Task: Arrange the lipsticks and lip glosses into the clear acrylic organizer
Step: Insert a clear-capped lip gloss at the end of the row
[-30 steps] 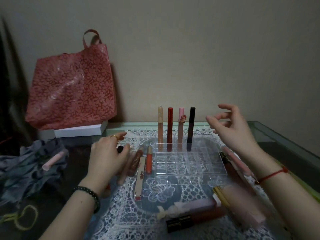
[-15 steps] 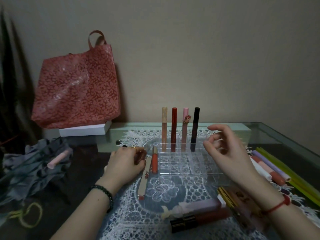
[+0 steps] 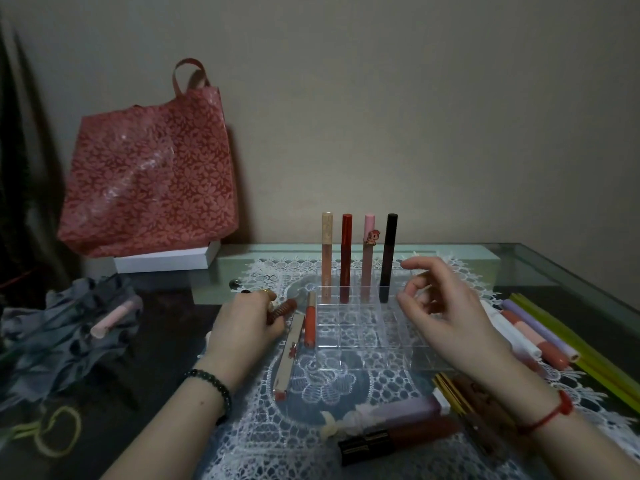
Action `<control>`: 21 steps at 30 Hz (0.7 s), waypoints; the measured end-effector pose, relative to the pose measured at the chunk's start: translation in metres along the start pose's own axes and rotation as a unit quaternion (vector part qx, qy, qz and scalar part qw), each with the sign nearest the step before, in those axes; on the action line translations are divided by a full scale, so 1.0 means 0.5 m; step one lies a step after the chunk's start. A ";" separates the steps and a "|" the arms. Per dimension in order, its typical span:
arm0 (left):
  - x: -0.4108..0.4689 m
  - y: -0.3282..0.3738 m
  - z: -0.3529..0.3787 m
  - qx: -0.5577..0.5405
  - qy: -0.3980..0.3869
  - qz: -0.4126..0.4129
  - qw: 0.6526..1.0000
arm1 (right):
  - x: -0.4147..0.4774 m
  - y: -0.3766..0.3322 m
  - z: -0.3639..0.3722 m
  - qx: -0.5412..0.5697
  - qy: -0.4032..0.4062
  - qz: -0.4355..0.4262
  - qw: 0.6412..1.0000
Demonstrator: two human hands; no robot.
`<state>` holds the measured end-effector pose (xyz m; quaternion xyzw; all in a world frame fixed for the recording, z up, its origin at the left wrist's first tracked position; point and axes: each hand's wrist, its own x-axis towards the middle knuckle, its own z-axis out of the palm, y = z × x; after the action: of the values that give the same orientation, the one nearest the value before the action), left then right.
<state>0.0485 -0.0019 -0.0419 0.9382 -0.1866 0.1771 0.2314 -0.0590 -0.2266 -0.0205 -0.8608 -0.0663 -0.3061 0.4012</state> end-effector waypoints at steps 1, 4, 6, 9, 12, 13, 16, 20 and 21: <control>0.000 -0.002 -0.002 -0.024 0.008 -0.010 1.000 | 0.000 -0.001 0.000 -0.003 -0.001 0.000 1.000; 0.001 -0.013 -0.009 -0.091 0.039 -0.027 0.995 | -0.001 -0.004 0.001 -0.006 -0.003 0.003 1.000; 0.006 -0.025 -0.015 -0.123 0.064 -0.045 0.989 | -0.002 -0.010 0.000 0.001 -0.003 0.000 1.000; 0.015 -0.031 -0.016 -0.231 0.097 -0.094 0.963 | -0.003 -0.021 0.000 0.009 -0.007 -0.007 1.000; 0.014 -0.006 -0.026 -0.480 0.104 -0.155 0.857 | -0.004 -0.029 0.004 0.016 -0.015 -0.008 1.000; 0.012 0.005 -0.030 -0.545 0.103 -0.158 0.817 | -0.005 -0.032 0.007 0.023 -0.019 -0.006 1.000; 0.003 0.040 -0.036 -0.620 0.088 -0.109 0.772 | -0.008 -0.039 0.013 0.058 -0.031 0.000 0.998; -0.030 0.102 -0.018 -0.600 0.014 -0.029 0.799 | -0.009 -0.049 0.019 0.131 -0.059 0.022 0.989; -0.037 0.116 -0.011 -0.593 -0.011 -0.017 0.805 | -0.009 -0.051 0.021 0.146 -0.059 0.028 0.987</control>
<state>0.0060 -0.0421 -0.0239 0.6231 -0.2415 0.0177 0.7437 -0.0668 -0.2013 -0.0117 -0.8110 -0.1097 -0.2309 0.5263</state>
